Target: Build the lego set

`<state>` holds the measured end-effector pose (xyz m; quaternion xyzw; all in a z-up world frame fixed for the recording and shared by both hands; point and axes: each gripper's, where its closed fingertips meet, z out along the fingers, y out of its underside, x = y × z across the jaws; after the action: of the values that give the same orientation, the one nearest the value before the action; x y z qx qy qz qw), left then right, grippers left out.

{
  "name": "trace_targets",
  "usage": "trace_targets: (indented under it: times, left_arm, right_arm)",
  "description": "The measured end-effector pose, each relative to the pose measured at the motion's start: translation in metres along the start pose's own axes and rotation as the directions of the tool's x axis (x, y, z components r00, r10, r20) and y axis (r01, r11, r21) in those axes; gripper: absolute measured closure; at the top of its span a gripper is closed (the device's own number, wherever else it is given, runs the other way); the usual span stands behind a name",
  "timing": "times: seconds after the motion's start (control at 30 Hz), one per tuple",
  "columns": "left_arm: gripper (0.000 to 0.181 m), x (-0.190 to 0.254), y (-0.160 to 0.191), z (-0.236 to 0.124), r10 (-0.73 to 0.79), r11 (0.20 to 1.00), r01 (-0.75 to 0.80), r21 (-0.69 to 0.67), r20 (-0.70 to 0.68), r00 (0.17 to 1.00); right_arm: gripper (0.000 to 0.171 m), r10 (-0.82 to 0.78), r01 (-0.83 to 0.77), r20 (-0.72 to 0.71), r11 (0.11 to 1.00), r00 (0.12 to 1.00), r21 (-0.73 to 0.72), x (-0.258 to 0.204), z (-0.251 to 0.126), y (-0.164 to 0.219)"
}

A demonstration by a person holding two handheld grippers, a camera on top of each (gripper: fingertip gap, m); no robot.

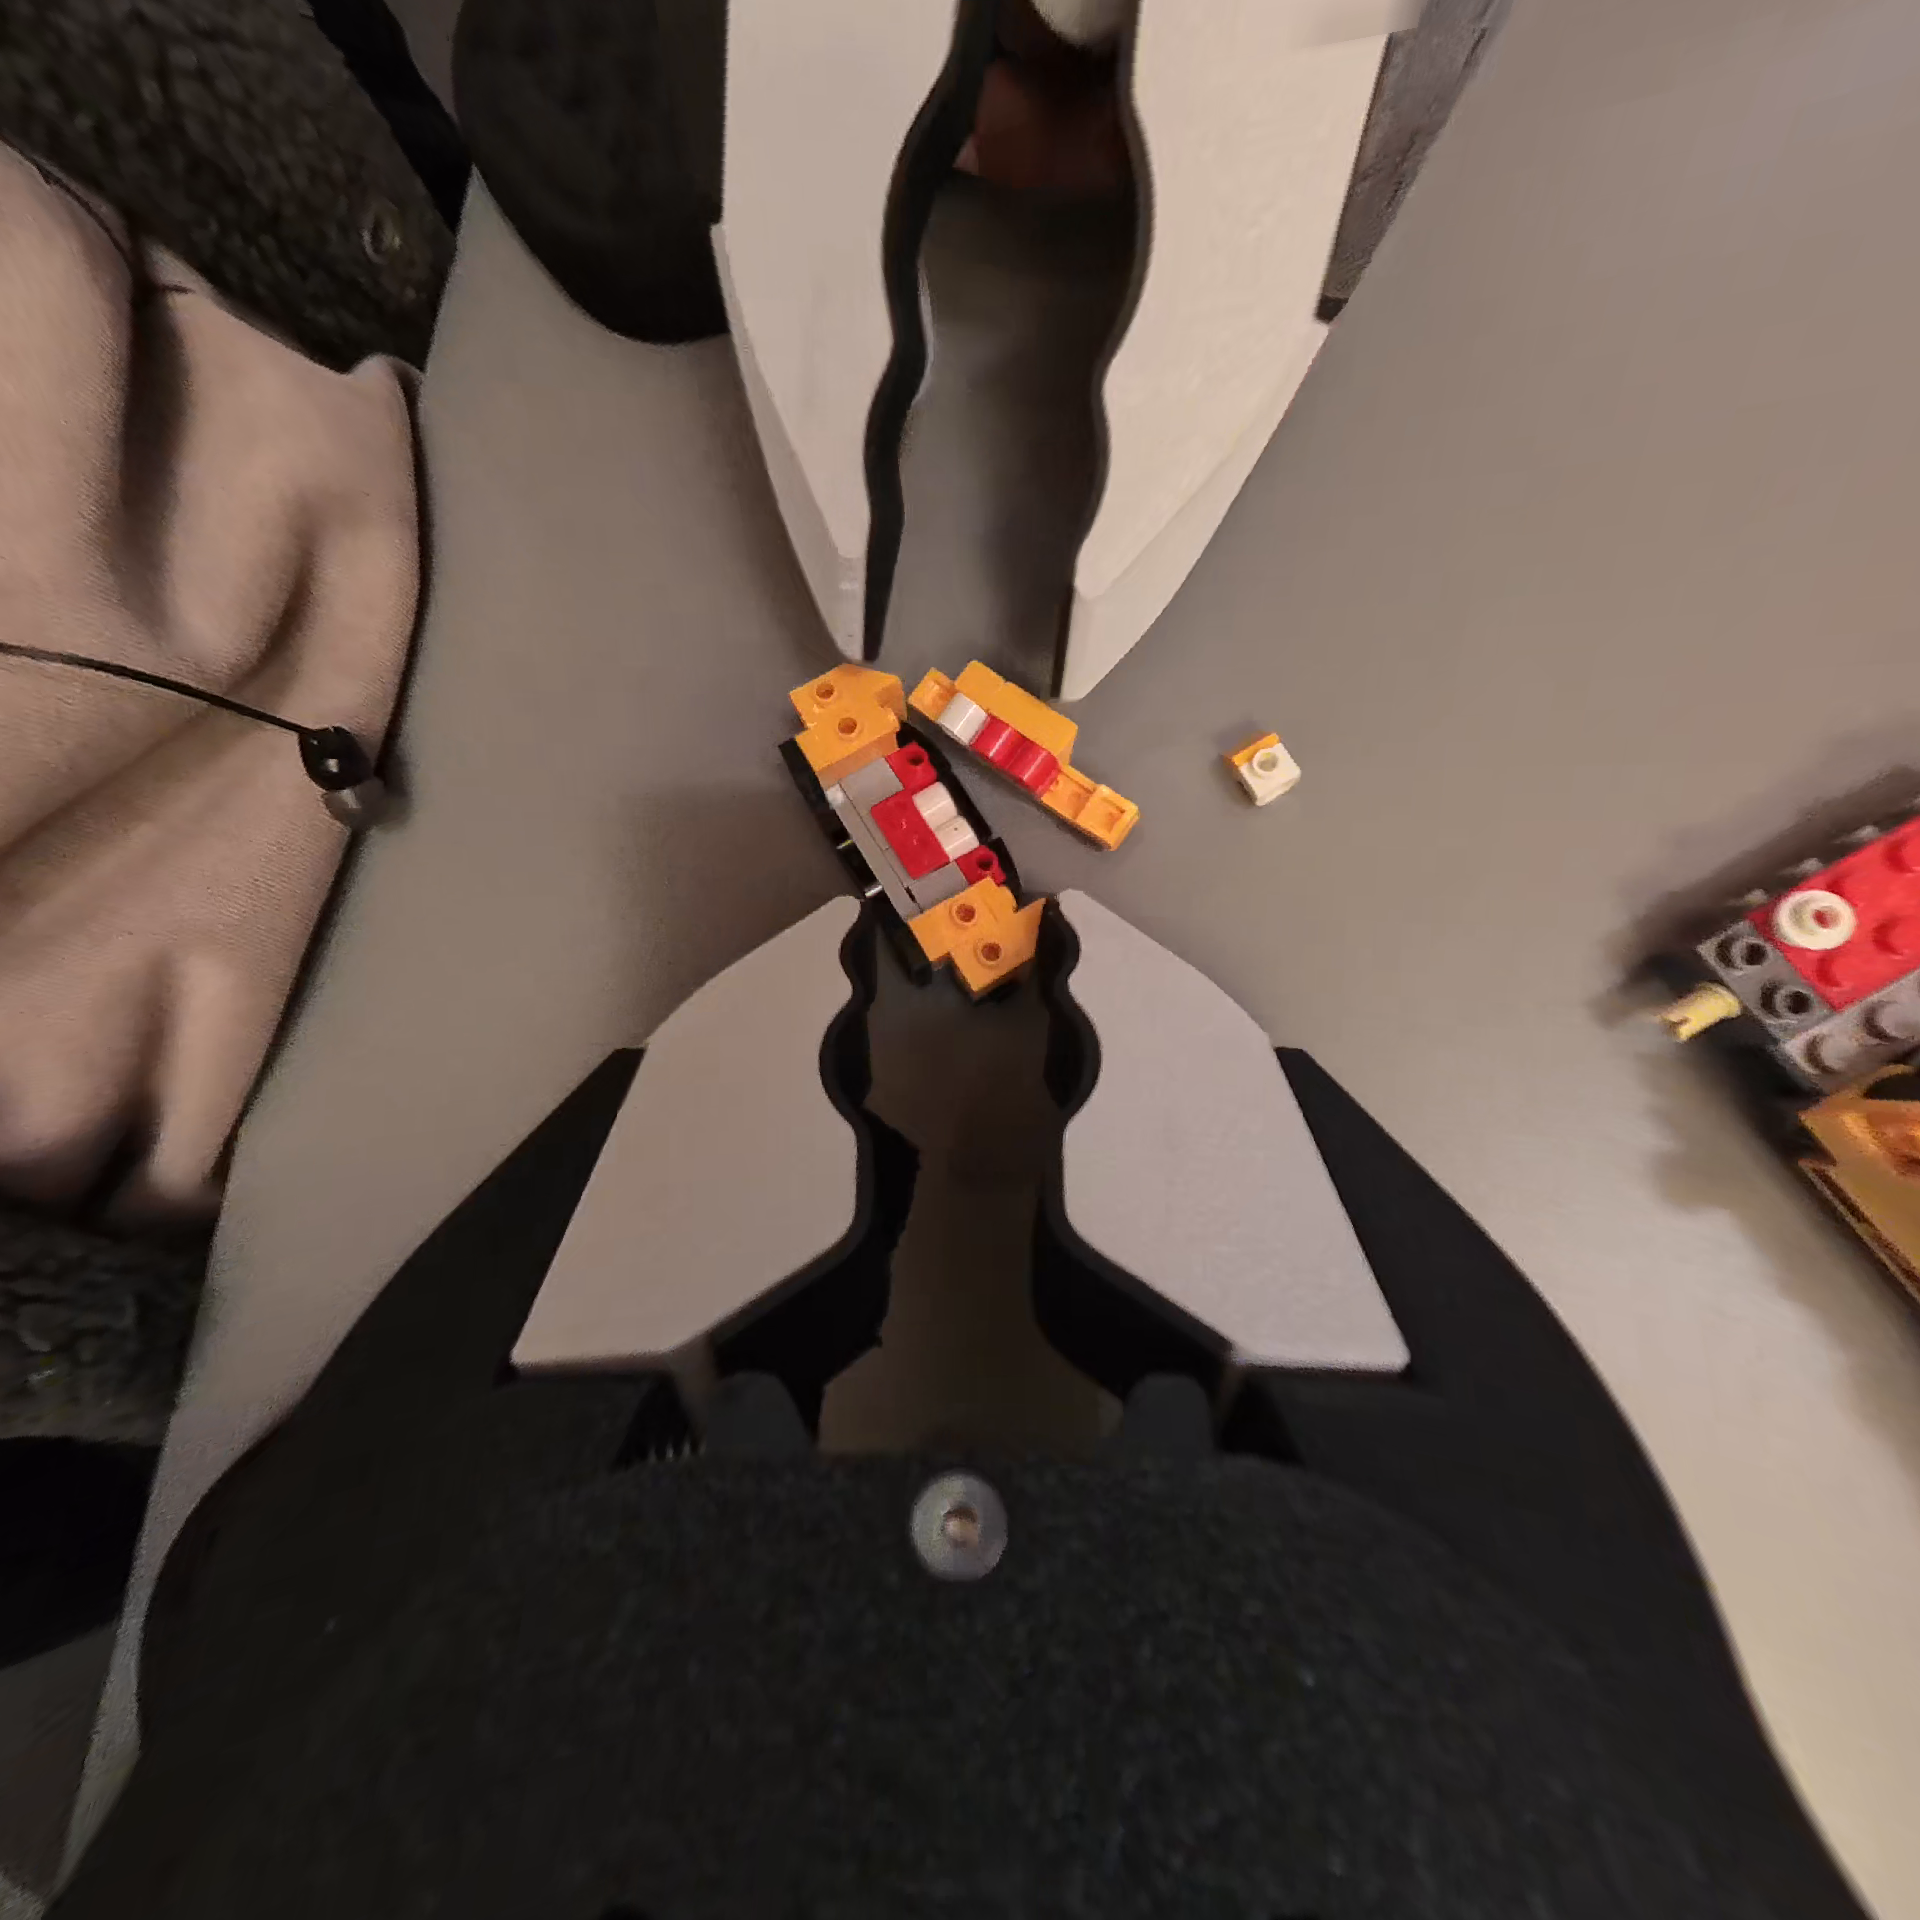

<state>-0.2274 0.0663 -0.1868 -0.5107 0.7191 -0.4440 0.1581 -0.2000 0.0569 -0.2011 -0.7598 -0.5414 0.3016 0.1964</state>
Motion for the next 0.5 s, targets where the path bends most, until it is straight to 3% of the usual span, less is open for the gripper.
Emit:
trace_targets:
  times: [0.3, 0.5]
  left_arm:
    - [0.153, -0.01, 0.007, 0.006, 0.001, 0.998, 0.005, -0.06, 0.096, 0.995]
    - [0.165, -0.014, 0.01, 0.006, 0.029, 0.996, -0.018, -0.089, 0.127, 0.991]
  right_arm:
    - [0.133, -0.044, 0.045, -0.039, 0.998, 0.998, 0.037, -0.007, -0.012, 0.001]
    - [0.141, -0.067, 0.071, -0.112, 0.997, 0.991, 0.036, 0.026, -0.028, -0.011]
